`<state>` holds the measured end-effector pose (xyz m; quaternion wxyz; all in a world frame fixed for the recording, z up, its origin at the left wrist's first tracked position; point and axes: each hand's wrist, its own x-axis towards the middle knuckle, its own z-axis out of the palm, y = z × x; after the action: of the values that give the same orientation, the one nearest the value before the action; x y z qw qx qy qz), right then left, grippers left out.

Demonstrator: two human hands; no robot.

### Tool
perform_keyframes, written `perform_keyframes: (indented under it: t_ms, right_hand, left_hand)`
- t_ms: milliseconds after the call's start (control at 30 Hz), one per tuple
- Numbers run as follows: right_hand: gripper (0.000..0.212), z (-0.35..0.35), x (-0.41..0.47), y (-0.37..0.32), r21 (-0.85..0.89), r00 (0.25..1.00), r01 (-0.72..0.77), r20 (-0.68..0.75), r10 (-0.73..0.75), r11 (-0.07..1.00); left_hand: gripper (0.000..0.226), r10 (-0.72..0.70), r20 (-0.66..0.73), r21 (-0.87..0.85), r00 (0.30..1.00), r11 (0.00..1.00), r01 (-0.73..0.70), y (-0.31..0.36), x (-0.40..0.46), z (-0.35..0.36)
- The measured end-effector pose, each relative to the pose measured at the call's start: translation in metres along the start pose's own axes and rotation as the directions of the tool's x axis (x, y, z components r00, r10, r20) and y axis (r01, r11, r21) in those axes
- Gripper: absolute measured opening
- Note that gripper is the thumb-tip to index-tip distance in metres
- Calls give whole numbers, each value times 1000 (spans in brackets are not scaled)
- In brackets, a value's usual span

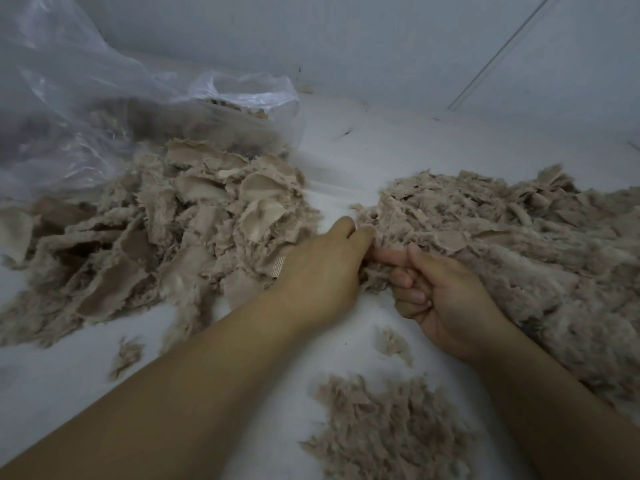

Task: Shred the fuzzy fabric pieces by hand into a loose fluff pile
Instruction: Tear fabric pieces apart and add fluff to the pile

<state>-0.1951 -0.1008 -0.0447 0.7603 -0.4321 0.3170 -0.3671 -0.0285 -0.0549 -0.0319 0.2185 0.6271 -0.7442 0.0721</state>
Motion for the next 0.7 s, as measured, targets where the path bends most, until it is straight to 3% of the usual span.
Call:
perform_keyframes:
  t_ms: [67,167,433,567,700]
  right_hand:
    - [47,0,0,0,-32,1000,3,-2,-3,999]
    - [48,0,-1,1,-69,1000,-6,14,7,998]
    - [37,3,-2,-1,-112,999,2,33,2,994]
    - [33,4,-4,-4,-104,998,23,61,-17,994]
    - [32,5,-5,-3,-64,997,61,57,-58,996]
  left_hand:
    - [37,-19,60,-76,998,997,23,-1,3,10]
    - [19,-51,39,-207,998,977,58,-6,10,14]
    - [6,-167,-235,-505,957,863,27,1,10,13]
    - [5,115,-272,-384,956,897,-217,6,4,7]
    - [7,316,-338,-310,886,852,-422,11,4,7]
